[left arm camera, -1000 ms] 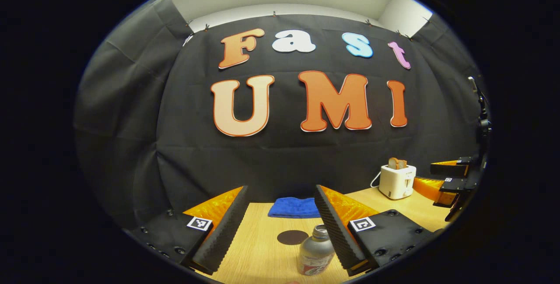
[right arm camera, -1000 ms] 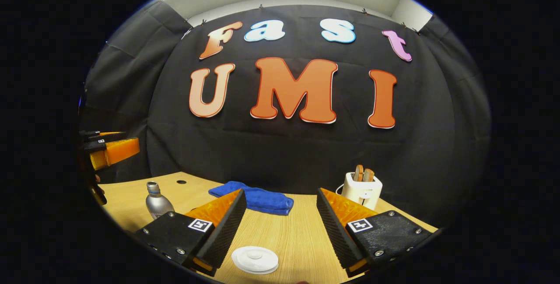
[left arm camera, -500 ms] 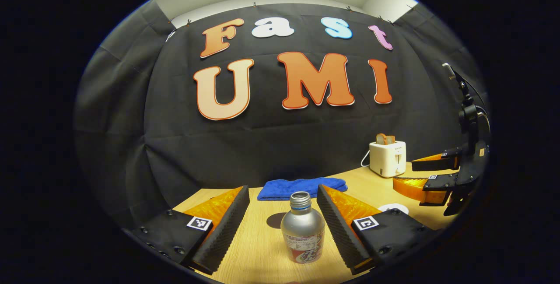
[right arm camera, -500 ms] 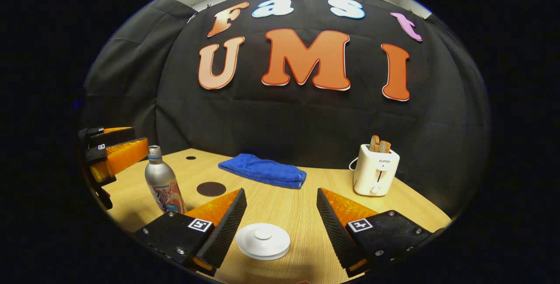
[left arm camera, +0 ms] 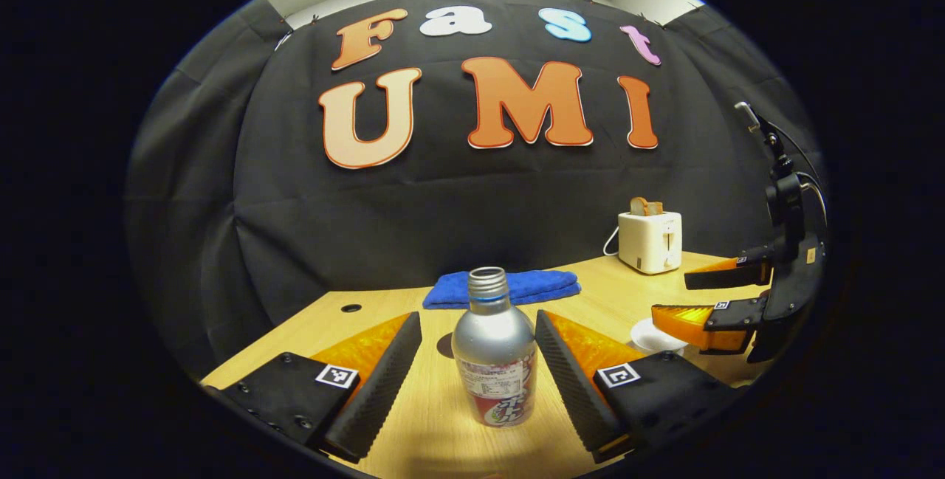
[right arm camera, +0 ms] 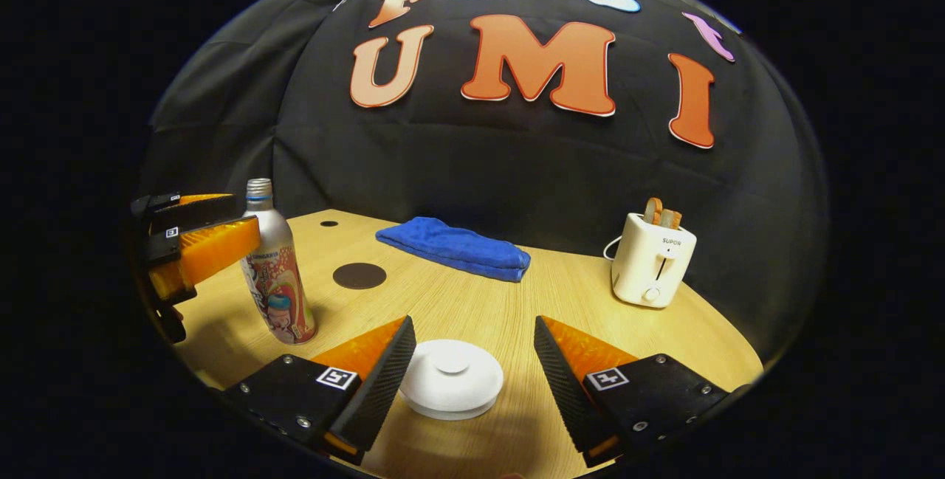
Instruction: Open the teacup lid with one hand, grasp the water bottle and pour water into the teacup with the other hand; after pouring, place the water bottle on the coaster and then close the teacup lid.
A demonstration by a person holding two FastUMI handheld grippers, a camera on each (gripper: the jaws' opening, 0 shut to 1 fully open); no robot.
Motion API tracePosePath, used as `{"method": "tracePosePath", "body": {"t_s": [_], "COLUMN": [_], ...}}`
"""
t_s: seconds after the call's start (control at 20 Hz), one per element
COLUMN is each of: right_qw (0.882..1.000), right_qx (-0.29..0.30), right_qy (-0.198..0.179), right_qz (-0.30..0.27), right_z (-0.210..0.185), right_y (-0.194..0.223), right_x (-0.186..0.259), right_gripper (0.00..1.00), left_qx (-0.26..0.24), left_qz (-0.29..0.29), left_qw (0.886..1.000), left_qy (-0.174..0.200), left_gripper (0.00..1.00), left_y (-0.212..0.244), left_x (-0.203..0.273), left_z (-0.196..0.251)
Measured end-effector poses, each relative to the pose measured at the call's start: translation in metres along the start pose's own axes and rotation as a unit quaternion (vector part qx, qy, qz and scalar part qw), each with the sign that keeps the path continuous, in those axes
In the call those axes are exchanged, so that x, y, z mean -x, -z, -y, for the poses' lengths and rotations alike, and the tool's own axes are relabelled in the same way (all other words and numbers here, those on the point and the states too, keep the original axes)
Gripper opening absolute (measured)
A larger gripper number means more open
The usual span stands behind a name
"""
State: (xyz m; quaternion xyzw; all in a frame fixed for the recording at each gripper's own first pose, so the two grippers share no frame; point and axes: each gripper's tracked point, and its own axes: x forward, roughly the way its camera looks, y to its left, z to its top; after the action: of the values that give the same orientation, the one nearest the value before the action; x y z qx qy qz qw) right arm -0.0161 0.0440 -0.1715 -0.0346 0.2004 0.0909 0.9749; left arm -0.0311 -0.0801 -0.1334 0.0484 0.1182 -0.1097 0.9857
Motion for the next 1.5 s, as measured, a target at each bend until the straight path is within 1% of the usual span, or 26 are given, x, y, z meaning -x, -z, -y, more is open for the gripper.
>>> {"method": "tracePosePath", "body": {"t_s": [0.2,0.25,0.3,0.35,0.4,0.45,0.5,0.6,0.65,0.7,0.75,0.85,0.9,0.95,1.0,1.05,1.1,1.15,1.25,1.3,1.4,1.45,1.5], "right_qw": [1.000,1.000,1.000,1.000,1.000,1.000,0.999,0.999,0.999,0.999,0.999,0.999,0.999,0.999,0.999,0.999,0.999,0.999,0.999,0.999,1.000,1.000,1.000], "right_qx": [0.003,0.003,0.004,0.004,0.005,0.007,0.007,0.005,0.004,0.005,0.008,0.022,0.029,0.034,0.040,0.043,0.043,0.040,0.029,0.026,0.021,0.020,0.020], "right_qy": [-0.002,-0.004,-0.005,-0.006,-0.008,-0.010,-0.013,-0.018,-0.021,-0.021,-0.021,-0.023,-0.017,-0.016,-0.016,-0.015,-0.016,-0.015,-0.015,-0.013,-0.011,-0.009,-0.006], "right_qz": [-0.017,-0.020,-0.023,-0.026,-0.028,-0.029,-0.030,-0.029,-0.030,-0.033,-0.032,-0.031,-0.030,-0.030,-0.028,-0.027,-0.026,-0.027,-0.029,-0.027,-0.015,-0.008,-0.003], "right_z": [-0.003,-0.004,-0.005,-0.005,-0.007,-0.008,-0.010,-0.012,-0.014,-0.015,-0.016,-0.018,-0.016,-0.016,-0.018,-0.018,-0.017,-0.017,-0.017,-0.016,-0.014,-0.012,-0.009], "right_y": [0.013,0.016,0.018,0.020,0.020,0.022,0.022,0.022,0.022,0.023,0.023,0.022,0.021,0.021,0.020,0.020,0.020,0.020,0.020,0.018,0.009,0.005,0.001], "right_x": [-0.006,-0.007,-0.007,-0.008,-0.009,-0.010,-0.011,-0.012,-0.013,-0.015,-0.015,-0.016,-0.017,-0.017,-0.017,-0.017,-0.017,-0.017,-0.017,-0.016,-0.013,-0.011,-0.009], "right_gripper": [0.92,0.88,0.87,0.84,0.82,0.77,0.75,0.67,0.60,0.57,0.49,0.43,0.40,0.30,0.28,0.22,0.25,0.23,0.23,0.23,0.23,0.23,0.23], "left_qx": [0.003,0.006,0.009,0.011,0.012,0.012,0.012,0.014,0.014,0.014,0.013,0.011,0.010,0.010,0.010,0.011,0.012,0.012,0.012,0.012,0.014,0.015,0.017], "left_qz": [-0.013,-0.018,-0.024,-0.030,-0.034,-0.038,-0.042,-0.047,-0.049,-0.050,-0.051,-0.053,-0.052,-0.052,-0.052,-0.053,-0.053,-0.053,-0.053,-0.054,-0.061,-0.065,-0.069], "left_qw": [1.000,1.000,1.000,0.999,0.999,0.999,0.999,0.999,0.999,0.999,0.999,0.999,0.999,0.999,0.999,0.998,0.998,0.998,0.998,0.998,0.998,0.998,0.997], "left_qy": [0.003,0.004,0.006,0.006,0.006,0.006,0.006,0.008,0.008,0.008,0.009,0.010,0.010,0.010,0.010,0.011,0.012,0.013,0.015,0.015,0.015,0.016,0.017], "left_gripper": [1.00,1.00,0.97,1.00,1.00,1.00,1.00,1.00,1.00,1.00,1.00,1.00,1.00,1.00,1.00,1.00,0.97,0.97,0.97,1.00,1.00,0.97,1.00], "left_y": [0.012,0.017,0.021,0.025,0.030,0.034,0.037,0.042,0.043,0.043,0.045,0.045,0.047,0.046,0.047,0.046,0.047,0.048,0.047,0.048,0.053,0.055,0.058], "left_x": [-0.004,-0.006,-0.007,-0.008,-0.009,-0.010,-0.011,-0.013,-0.013,-0.013,-0.013,-0.013,-0.013,-0.014,-0.014,-0.014,-0.014,-0.014,-0.014,-0.014,-0.016,-0.017,-0.018], "left_z": [0.003,0.004,0.004,0.005,0.005,0.005,0.006,0.007,0.008,0.007,0.007,0.010,0.008,0.008,0.009,0.010,0.010,0.011,0.011,0.011,0.012,0.012,0.014]}}
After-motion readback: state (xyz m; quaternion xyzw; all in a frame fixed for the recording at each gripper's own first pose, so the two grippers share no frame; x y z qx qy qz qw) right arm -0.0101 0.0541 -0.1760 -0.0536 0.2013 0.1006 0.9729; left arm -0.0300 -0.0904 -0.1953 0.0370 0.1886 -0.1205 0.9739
